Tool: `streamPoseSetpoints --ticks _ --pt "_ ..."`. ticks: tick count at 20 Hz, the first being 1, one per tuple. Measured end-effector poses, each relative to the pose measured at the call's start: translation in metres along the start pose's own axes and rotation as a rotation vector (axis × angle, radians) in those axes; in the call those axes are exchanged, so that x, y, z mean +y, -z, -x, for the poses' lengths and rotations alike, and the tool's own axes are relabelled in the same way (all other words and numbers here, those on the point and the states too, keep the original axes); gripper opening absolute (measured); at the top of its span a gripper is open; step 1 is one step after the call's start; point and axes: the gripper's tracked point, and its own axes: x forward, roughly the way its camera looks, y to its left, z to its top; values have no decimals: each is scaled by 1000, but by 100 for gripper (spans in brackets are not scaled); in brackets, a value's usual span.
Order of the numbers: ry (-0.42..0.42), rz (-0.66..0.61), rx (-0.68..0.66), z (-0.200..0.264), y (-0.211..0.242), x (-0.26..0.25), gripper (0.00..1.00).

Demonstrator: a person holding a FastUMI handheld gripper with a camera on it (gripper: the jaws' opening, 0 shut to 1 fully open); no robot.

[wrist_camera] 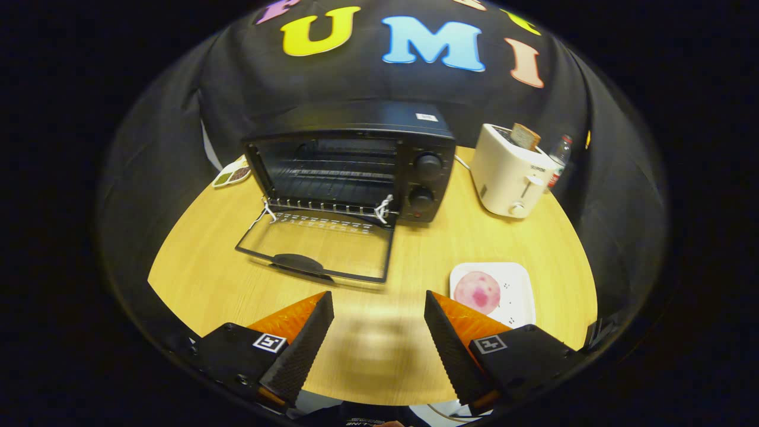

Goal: Open the toaster oven, put the food inside, and close the toaster oven door.

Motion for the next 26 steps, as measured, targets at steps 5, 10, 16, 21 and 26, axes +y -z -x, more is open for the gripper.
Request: streamPoseSetpoints --ticks 5,10,16,21,26 --pt "70 -62 77 5 6 -75 99" --pt "124 7 170 0 21 -150 99" --pt "102 22 283 -34 33 -210 99" --pt "36 52 382 -63 50 -230 99" --pt "-24 43 464 -79 63 -230 99"
